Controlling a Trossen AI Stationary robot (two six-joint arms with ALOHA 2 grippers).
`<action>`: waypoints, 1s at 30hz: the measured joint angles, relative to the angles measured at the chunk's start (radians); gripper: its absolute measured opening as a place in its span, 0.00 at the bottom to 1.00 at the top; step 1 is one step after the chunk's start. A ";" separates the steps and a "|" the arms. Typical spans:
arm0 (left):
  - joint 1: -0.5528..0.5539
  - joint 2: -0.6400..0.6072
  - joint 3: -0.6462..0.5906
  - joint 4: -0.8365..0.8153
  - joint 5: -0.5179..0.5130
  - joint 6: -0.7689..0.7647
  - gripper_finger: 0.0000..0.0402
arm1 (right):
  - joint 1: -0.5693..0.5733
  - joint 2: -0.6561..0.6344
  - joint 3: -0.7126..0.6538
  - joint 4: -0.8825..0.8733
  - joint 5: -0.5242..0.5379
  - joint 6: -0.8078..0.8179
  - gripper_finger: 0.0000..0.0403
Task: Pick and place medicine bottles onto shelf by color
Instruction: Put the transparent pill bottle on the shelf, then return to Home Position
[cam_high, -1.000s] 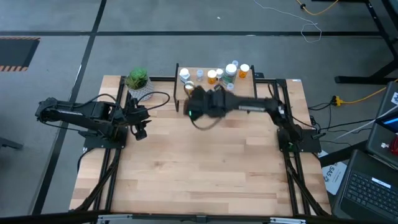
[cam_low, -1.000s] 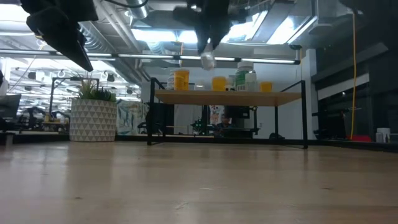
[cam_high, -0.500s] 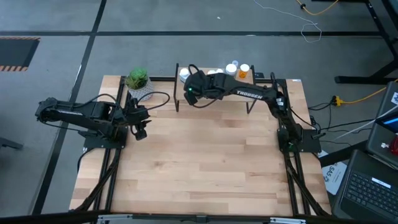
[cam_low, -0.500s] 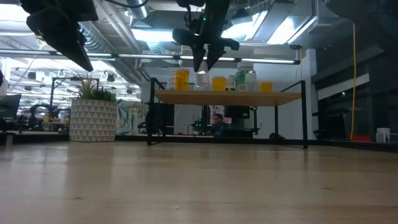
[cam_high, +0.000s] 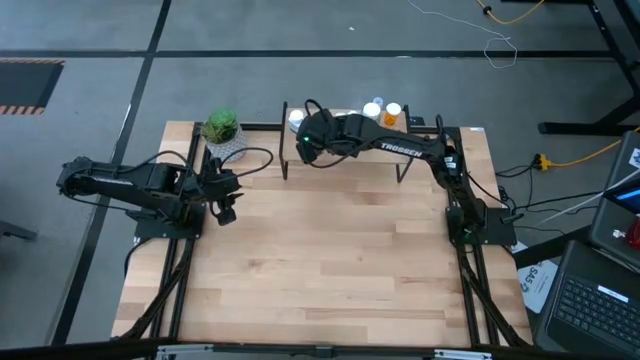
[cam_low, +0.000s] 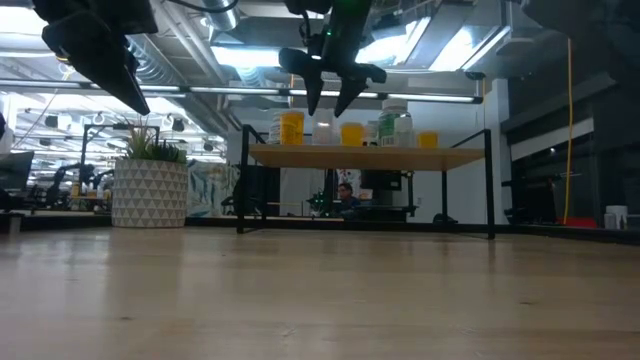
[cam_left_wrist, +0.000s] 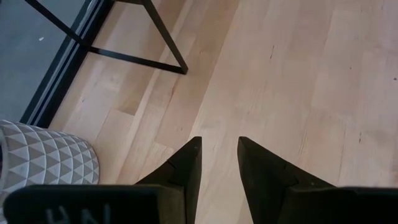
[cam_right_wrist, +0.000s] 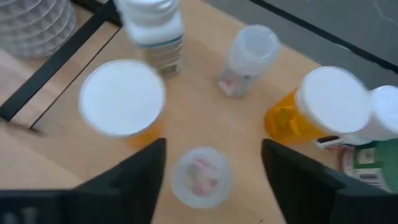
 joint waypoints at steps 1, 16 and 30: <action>0.000 0.000 0.000 0.000 0.000 0.000 0.25 | -0.001 0.000 0.000 -0.001 0.010 0.010 0.68; 0.000 0.000 0.000 0.001 0.000 0.001 0.25 | -0.010 -0.054 0.079 0.045 -0.004 -0.067 0.75; 0.000 -0.073 0.000 0.098 0.011 0.138 0.25 | 0.176 -0.227 0.079 -0.311 -0.127 -0.336 0.74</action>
